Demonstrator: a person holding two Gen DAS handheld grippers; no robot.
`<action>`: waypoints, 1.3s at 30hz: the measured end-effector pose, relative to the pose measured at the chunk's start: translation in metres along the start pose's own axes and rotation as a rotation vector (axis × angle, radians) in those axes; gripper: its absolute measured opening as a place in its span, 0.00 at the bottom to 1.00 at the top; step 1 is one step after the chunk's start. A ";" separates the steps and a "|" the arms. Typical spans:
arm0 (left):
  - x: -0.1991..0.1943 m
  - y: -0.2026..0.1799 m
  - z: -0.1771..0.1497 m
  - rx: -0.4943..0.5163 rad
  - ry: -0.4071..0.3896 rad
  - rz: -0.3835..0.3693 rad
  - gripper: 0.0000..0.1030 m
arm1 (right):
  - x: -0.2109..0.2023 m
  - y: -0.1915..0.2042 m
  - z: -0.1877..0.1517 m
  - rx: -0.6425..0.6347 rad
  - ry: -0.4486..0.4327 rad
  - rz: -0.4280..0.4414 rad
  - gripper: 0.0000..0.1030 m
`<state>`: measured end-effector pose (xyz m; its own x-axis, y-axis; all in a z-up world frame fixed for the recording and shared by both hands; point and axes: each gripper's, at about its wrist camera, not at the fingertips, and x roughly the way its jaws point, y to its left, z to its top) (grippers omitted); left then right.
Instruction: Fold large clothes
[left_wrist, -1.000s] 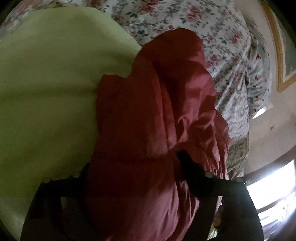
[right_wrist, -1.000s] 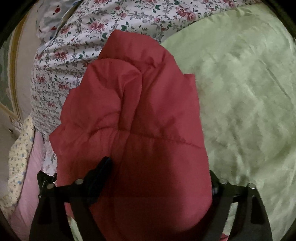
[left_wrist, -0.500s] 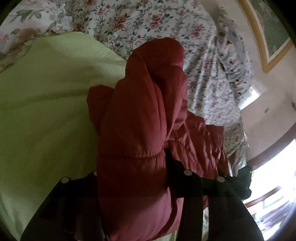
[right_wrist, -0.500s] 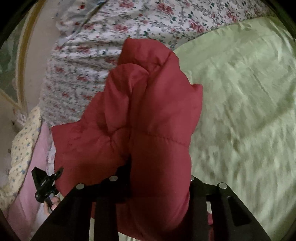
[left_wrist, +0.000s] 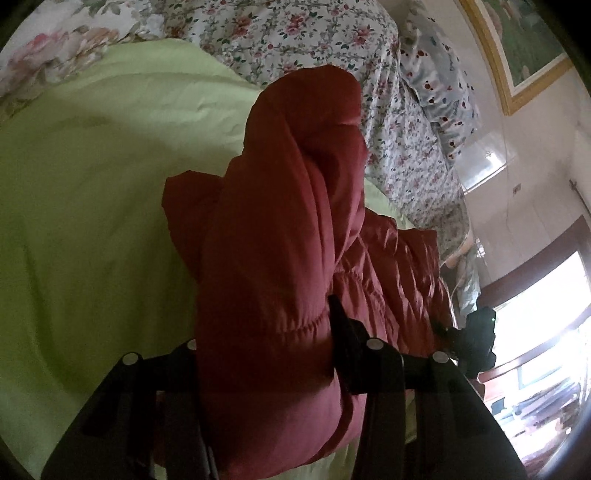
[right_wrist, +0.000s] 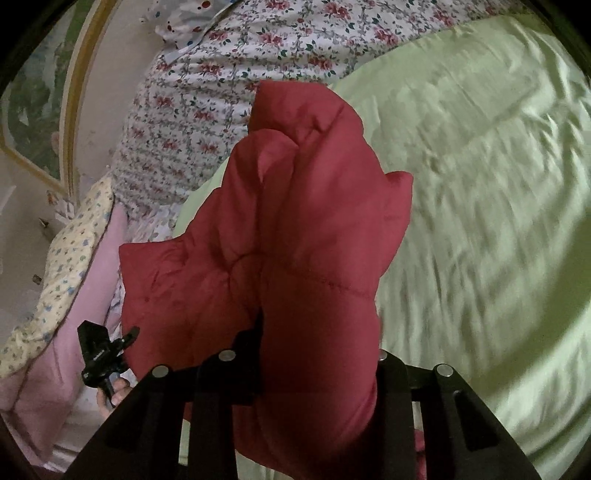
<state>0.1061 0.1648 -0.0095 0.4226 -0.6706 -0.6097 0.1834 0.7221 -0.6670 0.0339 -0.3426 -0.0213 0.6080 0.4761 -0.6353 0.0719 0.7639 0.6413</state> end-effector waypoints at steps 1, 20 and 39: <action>-0.001 0.001 -0.003 -0.002 0.000 0.004 0.41 | -0.001 -0.001 -0.003 0.001 0.003 0.002 0.33; 0.018 -0.001 -0.017 0.043 -0.085 0.282 0.70 | 0.005 -0.013 -0.018 -0.027 0.001 -0.117 0.67; 0.016 -0.021 0.004 0.096 -0.156 0.385 0.81 | -0.003 -0.001 -0.001 -0.110 -0.076 -0.300 0.90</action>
<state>0.1122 0.1399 -0.0035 0.6043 -0.3208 -0.7293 0.0649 0.9321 -0.3562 0.0314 -0.3442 -0.0204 0.6305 0.1923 -0.7520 0.1731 0.9096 0.3777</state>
